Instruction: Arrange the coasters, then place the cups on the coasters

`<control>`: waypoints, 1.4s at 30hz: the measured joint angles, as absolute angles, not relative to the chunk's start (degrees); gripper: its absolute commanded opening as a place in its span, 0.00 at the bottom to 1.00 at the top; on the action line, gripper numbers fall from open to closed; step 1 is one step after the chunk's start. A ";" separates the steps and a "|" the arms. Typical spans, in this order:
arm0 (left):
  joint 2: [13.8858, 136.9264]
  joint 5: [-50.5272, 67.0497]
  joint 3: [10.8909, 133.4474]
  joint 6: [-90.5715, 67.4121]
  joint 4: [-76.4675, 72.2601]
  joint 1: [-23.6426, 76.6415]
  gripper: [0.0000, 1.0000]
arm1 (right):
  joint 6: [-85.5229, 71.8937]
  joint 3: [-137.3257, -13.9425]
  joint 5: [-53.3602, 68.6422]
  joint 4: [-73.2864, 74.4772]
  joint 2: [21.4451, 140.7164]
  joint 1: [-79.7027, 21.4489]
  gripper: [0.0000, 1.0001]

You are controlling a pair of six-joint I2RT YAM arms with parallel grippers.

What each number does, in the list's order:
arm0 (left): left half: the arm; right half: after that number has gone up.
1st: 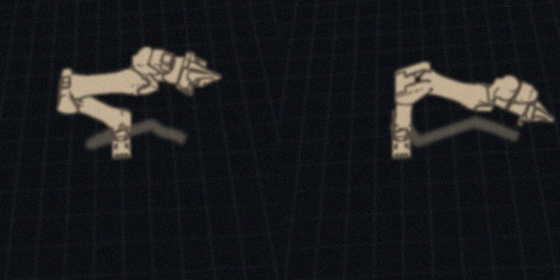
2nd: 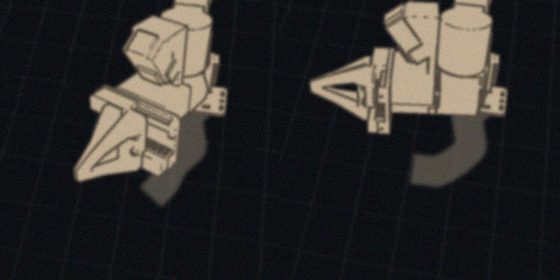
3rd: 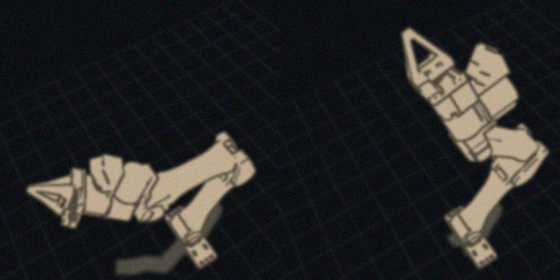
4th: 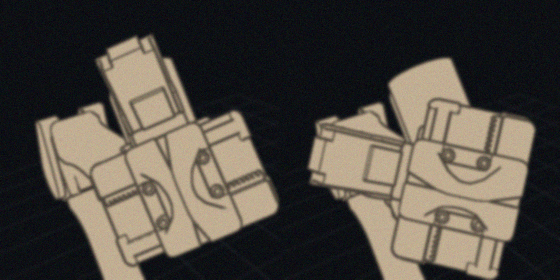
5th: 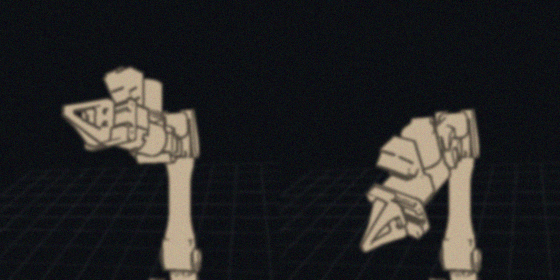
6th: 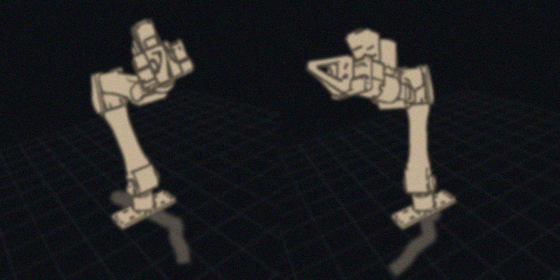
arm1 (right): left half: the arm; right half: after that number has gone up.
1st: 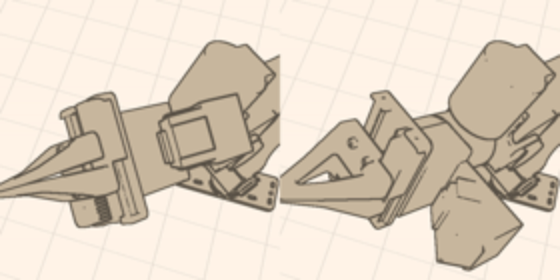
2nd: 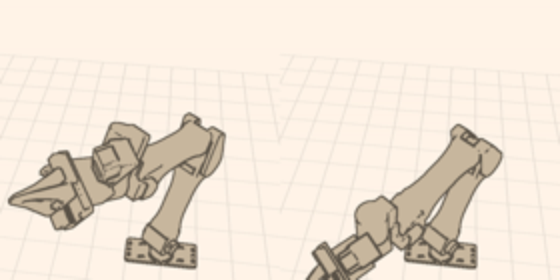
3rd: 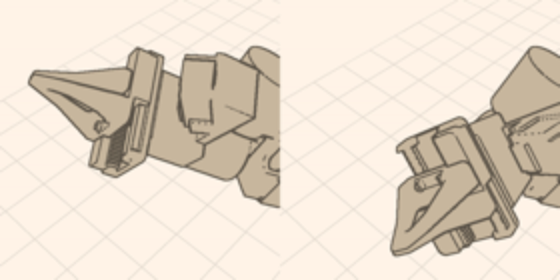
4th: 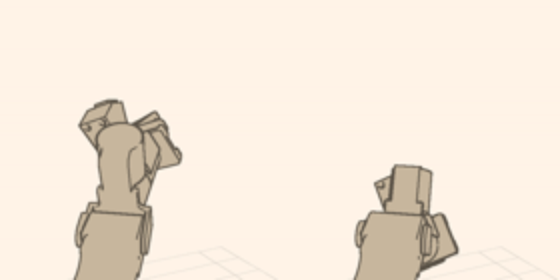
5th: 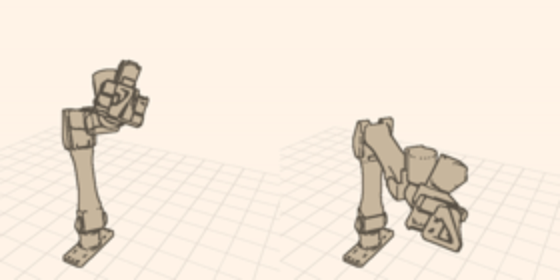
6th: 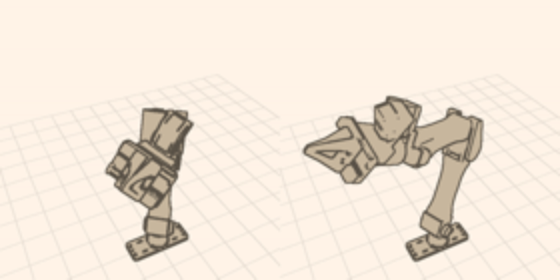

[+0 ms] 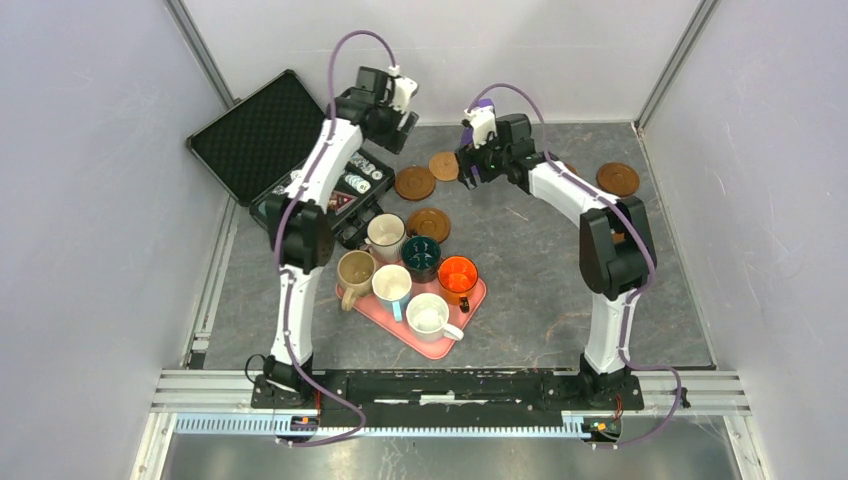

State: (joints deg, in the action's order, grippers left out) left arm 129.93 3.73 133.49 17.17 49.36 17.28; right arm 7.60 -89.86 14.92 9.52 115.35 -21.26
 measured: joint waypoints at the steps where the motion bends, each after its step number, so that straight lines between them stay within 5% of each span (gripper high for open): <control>1: 132.25 2.87 135.52 17.80 48.77 17.87 0.83 | 7.73 -89.27 14.92 9.67 114.83 -20.93 0.83; 7: 139.24 1.26 137.43 21.50 47.75 20.43 0.76 | 7.99 -84.86 15.22 10.24 110.85 -17.96 0.83; 42: 149.27 18.35 140.46 21.32 47.44 17.43 0.76 | 8.40 -82.91 20.56 15.35 109.67 -9.23 0.80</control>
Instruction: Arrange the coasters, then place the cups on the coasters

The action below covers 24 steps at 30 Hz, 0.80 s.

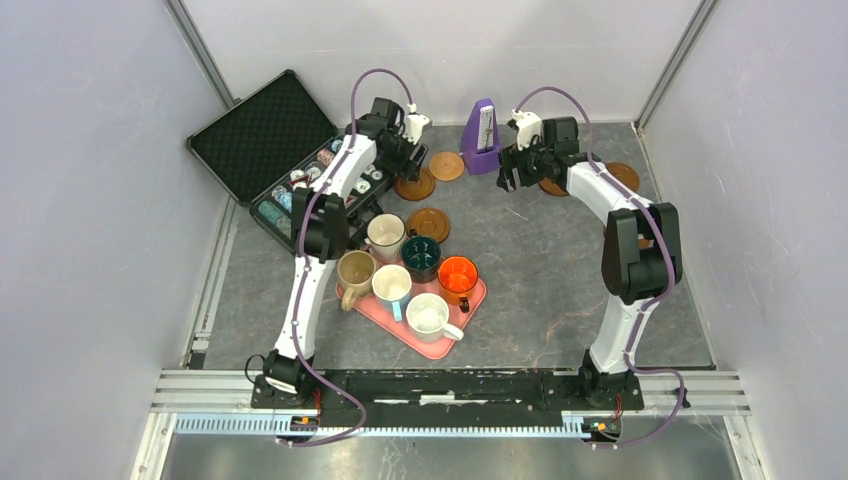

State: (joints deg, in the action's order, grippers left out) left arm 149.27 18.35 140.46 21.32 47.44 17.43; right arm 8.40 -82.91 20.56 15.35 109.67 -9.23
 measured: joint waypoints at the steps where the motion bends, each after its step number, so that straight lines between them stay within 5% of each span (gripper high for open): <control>1: 149.27 18.44 140.66 21.32 47.88 17.43 0.76 | 8.43 -82.91 20.56 15.46 109.67 -9.08 0.80; 9: 149.32 19.70 141.40 21.39 49.82 18.09 0.75 | 8.45 -82.91 20.56 15.59 109.67 -8.49 0.79; 24: 149.10 19.94 139.28 21.69 54.02 23.62 0.52 | 9.34 -82.91 20.53 16.88 109.67 -8.49 0.78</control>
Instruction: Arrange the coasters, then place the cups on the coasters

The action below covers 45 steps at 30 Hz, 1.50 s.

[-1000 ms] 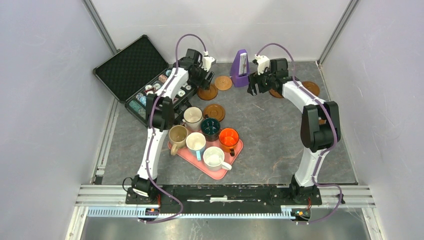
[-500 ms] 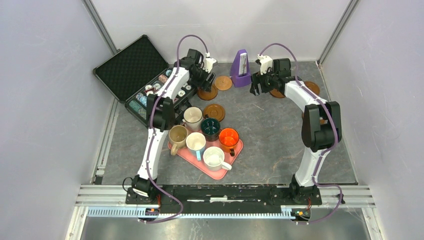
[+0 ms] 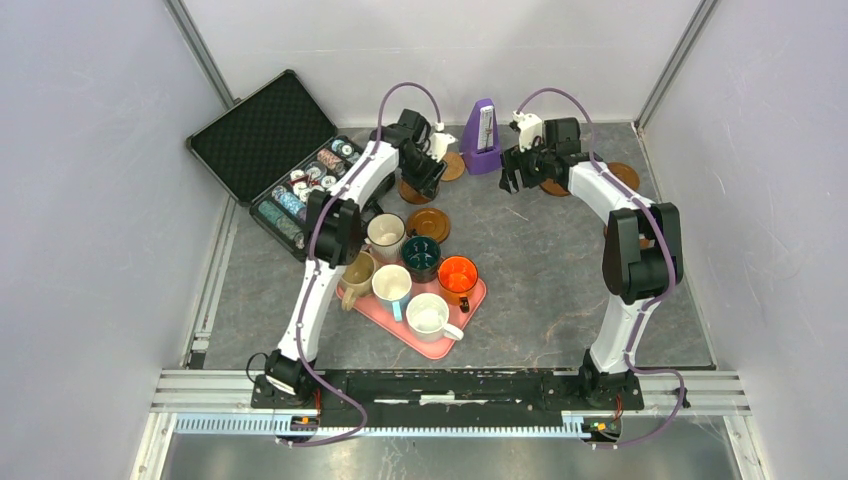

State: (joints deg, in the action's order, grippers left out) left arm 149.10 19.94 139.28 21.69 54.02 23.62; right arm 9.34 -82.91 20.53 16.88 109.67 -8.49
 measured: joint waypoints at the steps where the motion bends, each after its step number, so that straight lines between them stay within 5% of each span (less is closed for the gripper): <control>1: 149.08 20.36 139.28 21.63 54.24 23.99 0.52 | 9.43 -82.91 20.51 17.04 109.67 -8.49 0.78; 16: 148.35 27.83 137.40 19.53 53.93 35.44 0.57 | 11.44 -76.51 18.87 18.94 103.24 -5.02 0.78; 24: 147.02 33.80 135.59 16.88 51.35 40.32 0.72 | 11.79 -71.00 16.05 18.96 100.75 -2.42 0.78; 45: 112.90 37.30 109.84 10.52 40.05 22.20 1.00 | 19.33 -51.86 17.74 18.48 91.11 -17.65 0.81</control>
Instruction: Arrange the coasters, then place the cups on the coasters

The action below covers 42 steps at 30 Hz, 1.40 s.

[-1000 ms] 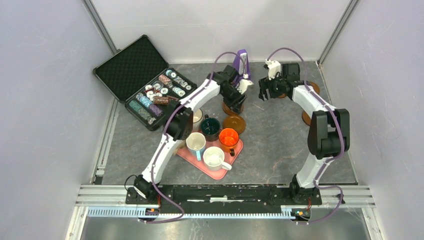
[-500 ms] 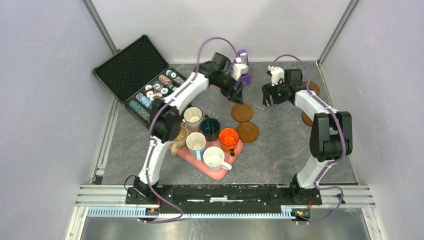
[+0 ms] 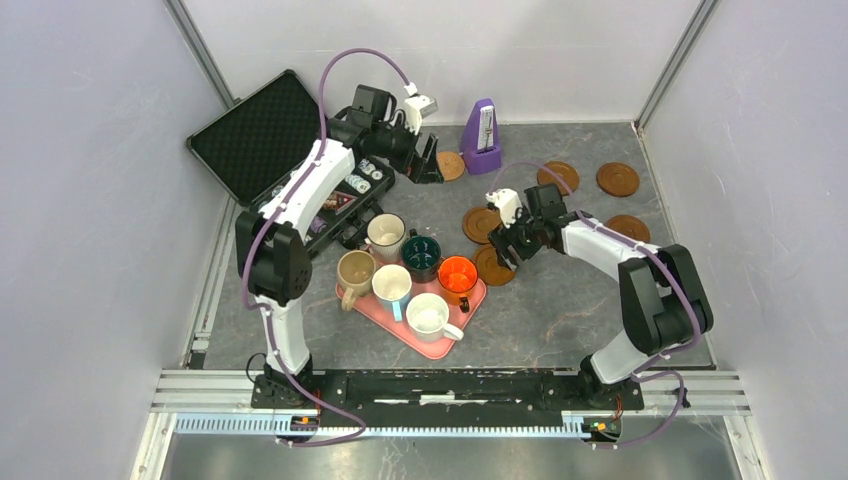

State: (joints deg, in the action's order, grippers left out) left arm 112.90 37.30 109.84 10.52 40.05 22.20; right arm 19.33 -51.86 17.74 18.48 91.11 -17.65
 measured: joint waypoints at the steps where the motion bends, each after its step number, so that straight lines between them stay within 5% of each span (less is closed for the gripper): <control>1: 112.53 37.06 108.75 10.52 40.01 22.20 1.00 | 19.33 -51.70 17.34 18.41 91.15 -18.00 0.81; 8: 111.26 35.29 103.42 10.52 39.68 21.93 1.00 | 18.87 -51.64 12.75 16.19 93.43 -20.25 0.77; 17: 109.36 33.69 102.32 10.48 38.35 21.82 1.00 | 20.23 -51.40 10.26 18.17 93.54 -19.70 0.59; 29: 108.88 33.23 100.40 9.74 37.50 21.82 1.00 | 32.45 -48.01 9.06 30.37 87.44 0.75 0.52; 42: 108.79 32.99 99.02 9.39 37.19 21.82 1.00 | 34.13 -60.51 7.55 32.51 98.13 6.09 0.47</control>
